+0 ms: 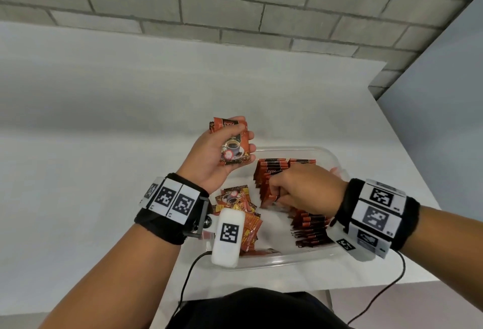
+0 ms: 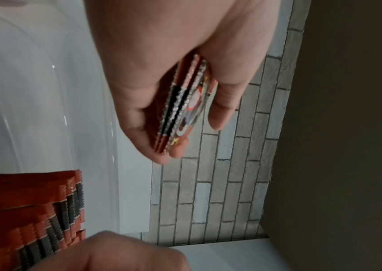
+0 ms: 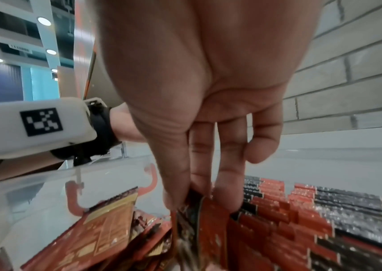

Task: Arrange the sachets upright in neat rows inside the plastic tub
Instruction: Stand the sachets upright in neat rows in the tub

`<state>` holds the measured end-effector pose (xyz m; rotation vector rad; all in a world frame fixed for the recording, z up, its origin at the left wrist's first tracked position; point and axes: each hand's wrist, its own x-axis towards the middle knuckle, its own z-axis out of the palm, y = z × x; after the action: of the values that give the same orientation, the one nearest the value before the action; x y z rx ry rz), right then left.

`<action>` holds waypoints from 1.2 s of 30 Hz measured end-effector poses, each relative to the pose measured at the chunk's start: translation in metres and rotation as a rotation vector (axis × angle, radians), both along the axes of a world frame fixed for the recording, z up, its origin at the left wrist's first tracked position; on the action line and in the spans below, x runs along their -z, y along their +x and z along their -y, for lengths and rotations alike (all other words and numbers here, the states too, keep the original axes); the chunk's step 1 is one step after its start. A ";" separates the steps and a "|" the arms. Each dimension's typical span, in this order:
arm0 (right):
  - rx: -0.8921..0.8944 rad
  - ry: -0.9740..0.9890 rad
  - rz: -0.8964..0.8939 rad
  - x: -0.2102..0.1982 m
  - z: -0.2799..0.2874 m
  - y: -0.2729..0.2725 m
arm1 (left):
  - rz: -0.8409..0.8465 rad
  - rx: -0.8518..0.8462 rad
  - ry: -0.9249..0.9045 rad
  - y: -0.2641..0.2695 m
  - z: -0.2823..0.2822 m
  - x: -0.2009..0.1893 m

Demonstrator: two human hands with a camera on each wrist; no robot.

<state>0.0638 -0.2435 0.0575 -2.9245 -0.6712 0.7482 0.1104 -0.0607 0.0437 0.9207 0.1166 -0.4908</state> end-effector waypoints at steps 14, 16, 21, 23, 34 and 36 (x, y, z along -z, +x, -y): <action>-0.124 -0.152 0.093 0.005 -0.007 0.003 | 0.010 -0.002 -0.008 0.001 -0.011 -0.002; -0.139 -0.174 0.103 0.005 -0.009 0.003 | 0.005 -0.002 0.000 0.001 -0.010 -0.002; -0.166 -0.209 0.096 0.004 -0.010 0.003 | 0.003 0.001 0.013 -0.001 -0.009 -0.002; -0.176 -0.223 0.091 0.004 -0.012 0.003 | 0.004 0.000 0.014 -0.001 -0.010 -0.003; -0.174 -0.204 0.105 0.008 -0.009 0.005 | 0.004 -0.024 0.023 -0.002 -0.011 -0.003; -0.176 -0.201 0.109 0.008 -0.009 0.005 | 0.006 -0.021 0.021 -0.002 -0.010 -0.002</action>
<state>0.0688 -0.2347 0.0496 -3.1385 -0.9256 0.7135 0.1079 -0.0504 0.0459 0.9404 0.1261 -0.4678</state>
